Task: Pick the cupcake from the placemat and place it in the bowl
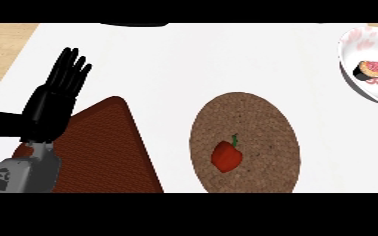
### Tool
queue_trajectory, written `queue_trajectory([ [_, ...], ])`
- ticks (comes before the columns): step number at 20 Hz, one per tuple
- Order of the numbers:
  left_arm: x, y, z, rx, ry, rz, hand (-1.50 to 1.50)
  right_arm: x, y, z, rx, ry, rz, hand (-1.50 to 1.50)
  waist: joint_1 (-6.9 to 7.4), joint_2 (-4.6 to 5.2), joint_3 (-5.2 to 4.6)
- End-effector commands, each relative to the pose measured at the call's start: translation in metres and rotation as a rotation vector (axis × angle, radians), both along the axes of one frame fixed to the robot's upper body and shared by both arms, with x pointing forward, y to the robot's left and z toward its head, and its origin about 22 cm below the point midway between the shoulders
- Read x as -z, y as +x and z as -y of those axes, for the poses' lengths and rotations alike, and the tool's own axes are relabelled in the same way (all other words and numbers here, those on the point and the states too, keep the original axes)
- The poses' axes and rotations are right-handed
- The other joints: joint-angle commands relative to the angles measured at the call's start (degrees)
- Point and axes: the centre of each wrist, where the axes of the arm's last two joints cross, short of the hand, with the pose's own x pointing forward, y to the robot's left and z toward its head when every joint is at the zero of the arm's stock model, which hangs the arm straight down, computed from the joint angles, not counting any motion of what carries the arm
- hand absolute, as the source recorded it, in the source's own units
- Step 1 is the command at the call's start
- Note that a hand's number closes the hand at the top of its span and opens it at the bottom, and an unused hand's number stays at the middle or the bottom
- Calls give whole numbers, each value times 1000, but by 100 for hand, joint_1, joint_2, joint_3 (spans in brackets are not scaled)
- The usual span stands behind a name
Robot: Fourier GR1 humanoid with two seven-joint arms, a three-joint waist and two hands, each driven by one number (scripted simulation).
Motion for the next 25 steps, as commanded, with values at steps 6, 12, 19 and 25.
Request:
queue_trajectory([
  [6, -8, 0, -6, -31, -1, -8, 0, -11, -50, 55, 154, 155, 221, -150, -99, -34, -13],
  [12, 6, -3, -9, -33, -9, -19, 0, -17, -107, 100, 197, 181, 197, -150, -206, -50, -11],
  [19, 3, -3, -11, -54, -3, -15, 0, 2, -162, 126, 178, 204, 185, -150, -251, -73, -2],
  [25, 24, -9, -25, -64, -8, -16, 0, 4, -201, 141, 118, 214, 155, -150, -323, -68, -1],
])
